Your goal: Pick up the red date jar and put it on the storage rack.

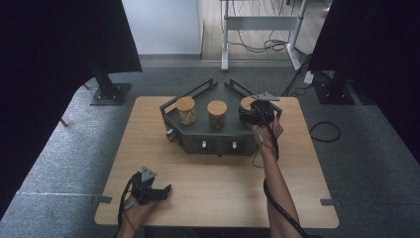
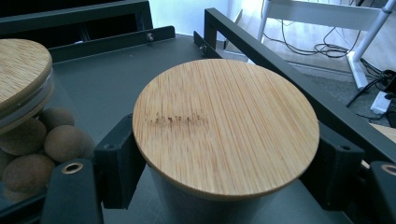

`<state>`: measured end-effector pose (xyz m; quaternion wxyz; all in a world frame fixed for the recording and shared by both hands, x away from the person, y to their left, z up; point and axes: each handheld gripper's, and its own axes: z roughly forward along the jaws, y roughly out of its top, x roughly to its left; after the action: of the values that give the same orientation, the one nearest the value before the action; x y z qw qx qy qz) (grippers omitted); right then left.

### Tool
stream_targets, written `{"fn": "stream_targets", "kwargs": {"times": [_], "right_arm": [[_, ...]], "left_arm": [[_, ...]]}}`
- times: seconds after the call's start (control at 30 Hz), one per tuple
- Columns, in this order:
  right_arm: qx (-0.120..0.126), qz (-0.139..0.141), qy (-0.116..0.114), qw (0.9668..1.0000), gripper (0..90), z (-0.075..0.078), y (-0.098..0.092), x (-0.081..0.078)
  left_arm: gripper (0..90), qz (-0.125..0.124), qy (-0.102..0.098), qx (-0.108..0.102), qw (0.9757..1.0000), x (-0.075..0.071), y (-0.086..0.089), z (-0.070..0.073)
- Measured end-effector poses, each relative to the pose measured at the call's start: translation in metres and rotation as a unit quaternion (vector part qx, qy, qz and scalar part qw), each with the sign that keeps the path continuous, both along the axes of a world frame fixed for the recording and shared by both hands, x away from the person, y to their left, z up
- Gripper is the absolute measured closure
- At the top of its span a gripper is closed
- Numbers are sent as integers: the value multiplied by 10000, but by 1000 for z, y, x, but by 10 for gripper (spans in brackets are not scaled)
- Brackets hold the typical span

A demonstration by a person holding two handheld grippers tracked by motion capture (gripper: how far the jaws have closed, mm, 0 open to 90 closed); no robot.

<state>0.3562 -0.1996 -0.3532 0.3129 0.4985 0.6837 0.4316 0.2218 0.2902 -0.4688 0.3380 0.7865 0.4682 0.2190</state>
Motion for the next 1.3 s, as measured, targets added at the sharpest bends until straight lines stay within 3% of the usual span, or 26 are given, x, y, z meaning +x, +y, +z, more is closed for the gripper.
{"fn": "stream_targets", "kwargs": {"times": [0.2,0.43,0.9,1.3], "right_arm": [[217,106,53,9997,143,0,-8,2],[194,113,29,9997,79,0,-10,-2],[73,111,-188,9997,70,4,-12,-22],[69,172,-405,9990,72,7,-25,-48]], "left_arm": [[37,1,0,-2,10000,0,0,0],[37,0,0,-2,10000,0,0,0],[37,1,-2,3,10000,0,0,0],[37,3,-2,-5,10000,0,0,0]]}}
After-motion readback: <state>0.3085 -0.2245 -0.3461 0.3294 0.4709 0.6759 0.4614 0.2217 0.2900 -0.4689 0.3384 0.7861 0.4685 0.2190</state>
